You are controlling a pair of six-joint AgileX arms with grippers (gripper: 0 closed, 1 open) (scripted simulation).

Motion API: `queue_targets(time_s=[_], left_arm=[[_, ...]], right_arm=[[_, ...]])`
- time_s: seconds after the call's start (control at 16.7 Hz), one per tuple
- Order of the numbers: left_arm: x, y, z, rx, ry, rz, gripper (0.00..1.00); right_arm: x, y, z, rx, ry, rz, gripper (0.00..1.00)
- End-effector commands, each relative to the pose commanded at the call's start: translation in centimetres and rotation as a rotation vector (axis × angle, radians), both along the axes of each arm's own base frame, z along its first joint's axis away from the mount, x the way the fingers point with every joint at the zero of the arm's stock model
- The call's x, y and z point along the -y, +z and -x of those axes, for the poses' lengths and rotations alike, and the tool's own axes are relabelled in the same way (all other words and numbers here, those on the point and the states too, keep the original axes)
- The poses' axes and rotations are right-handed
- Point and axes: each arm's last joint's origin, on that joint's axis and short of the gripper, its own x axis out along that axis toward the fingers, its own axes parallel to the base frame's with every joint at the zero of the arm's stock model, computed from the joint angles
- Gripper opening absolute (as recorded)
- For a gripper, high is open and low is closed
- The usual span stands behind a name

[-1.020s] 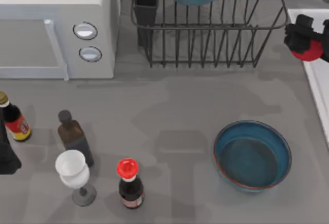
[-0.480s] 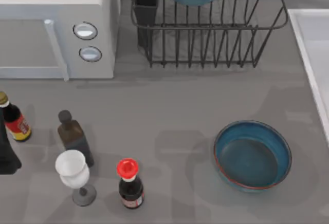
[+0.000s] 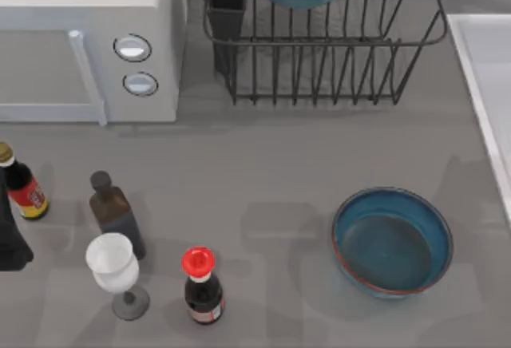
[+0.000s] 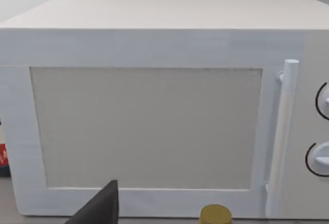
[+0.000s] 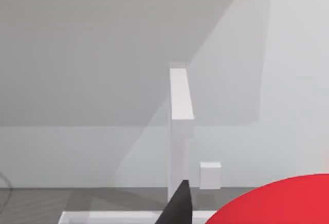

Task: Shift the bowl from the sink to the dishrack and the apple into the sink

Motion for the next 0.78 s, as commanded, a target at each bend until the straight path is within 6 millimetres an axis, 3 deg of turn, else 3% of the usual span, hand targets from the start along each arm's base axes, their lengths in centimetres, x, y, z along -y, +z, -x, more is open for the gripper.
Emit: queue_targets(time_s=[0.18,0.36,0.78], left_arm=[[0.0,0.0,0.0,0.000,0.000,0.000,1.00],[0.0,0.0,0.0,0.000,0.000,0.000,1.00],[0.0,0.0,0.0,0.000,0.000,0.000,1.00]], right_arm=[[0.0,-0.1,-0.1,-0.005,0.000,-0.005,0.00],[0.5,-1.9,-0.3,-0.022,-0.017,-0.015,0.00],[1.1,-10.1,-1.1,-0.013,-0.014,-0.017,0.00]])
